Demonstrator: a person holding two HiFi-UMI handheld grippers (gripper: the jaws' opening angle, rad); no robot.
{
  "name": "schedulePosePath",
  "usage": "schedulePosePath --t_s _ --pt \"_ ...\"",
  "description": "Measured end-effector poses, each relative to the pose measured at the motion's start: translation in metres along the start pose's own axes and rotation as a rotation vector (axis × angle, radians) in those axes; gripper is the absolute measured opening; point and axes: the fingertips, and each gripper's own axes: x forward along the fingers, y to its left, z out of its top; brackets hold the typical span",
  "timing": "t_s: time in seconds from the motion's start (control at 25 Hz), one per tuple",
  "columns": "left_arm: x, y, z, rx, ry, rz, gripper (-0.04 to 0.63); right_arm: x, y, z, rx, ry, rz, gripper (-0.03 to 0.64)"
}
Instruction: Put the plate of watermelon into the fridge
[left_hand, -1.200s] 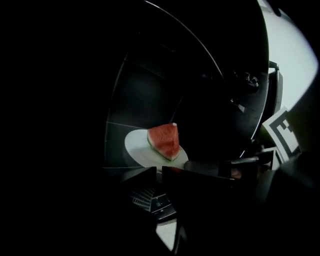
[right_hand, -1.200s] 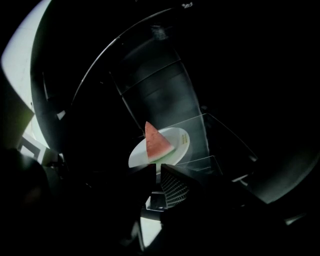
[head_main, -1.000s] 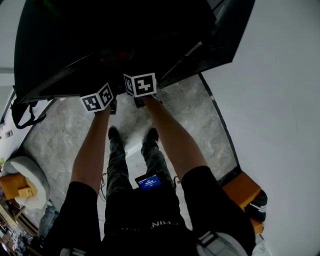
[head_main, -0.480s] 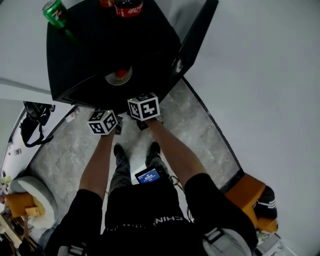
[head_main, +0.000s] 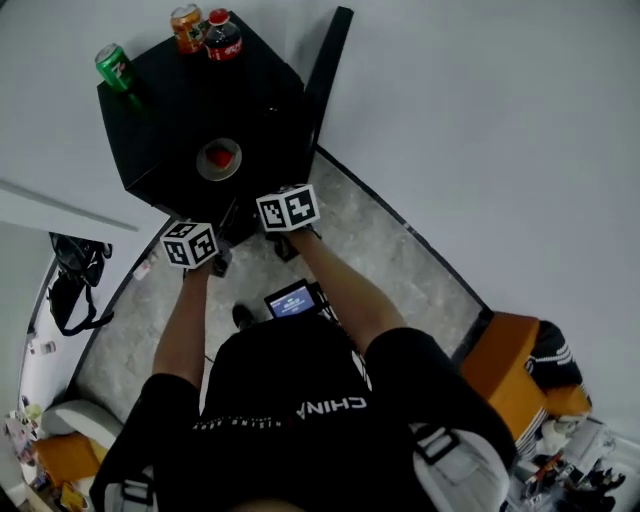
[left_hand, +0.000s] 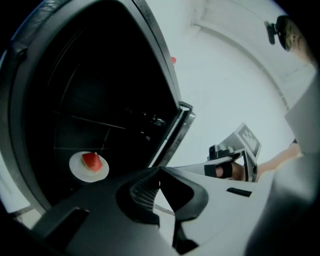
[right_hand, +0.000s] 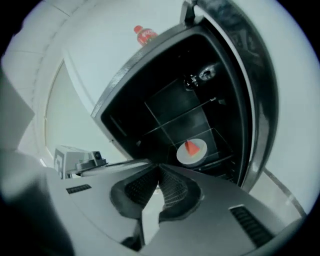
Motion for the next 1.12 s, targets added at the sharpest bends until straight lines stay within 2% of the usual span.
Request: schedulePosePath --t_s 0.08,0.2,0.4,0.52,0.72,0.88,1.04,1.12 --pt "-0.007 -0.001 -0.013 -0.067 -0.021 -0.012 0.012 -0.007 -0.002 -0.014 0.015 -0.014 -0.022 0.017" --pt "-0.021 0.010 -0.030 -0.187 -0.059 0.010 0.012 -0.018 -0.011 -0.028 0.032 -0.032 -0.079 0.017" --pt "-0.031 0.010 -0.009 -0.172 -0.081 0.005 0.014 -0.034 -0.015 0.001 0.016 -0.096 -0.106 0.017" --pt "-0.032 0.006 -0.007 -0.205 -0.095 -0.005 0.014 -0.036 -0.015 0.001 0.024 -0.094 -0.095 0.017" --pt "-0.039 0.009 -0.035 -0.319 -0.093 0.070 0.012 -0.042 -0.025 -0.031 0.069 -0.042 -0.083 0.017" --pt "-0.045 0.006 -0.052 -0.401 -0.129 0.112 0.012 -0.056 -0.038 -0.045 0.102 -0.020 -0.056 0.017" --pt "-0.054 -0.011 -0.073 -0.447 -0.172 0.168 0.012 -0.069 -0.051 -0.064 0.126 0.013 -0.021 0.017" --pt "-0.067 -0.022 -0.097 -0.461 -0.159 0.216 0.012 -0.077 -0.054 -0.081 0.138 0.037 0.002 0.016"
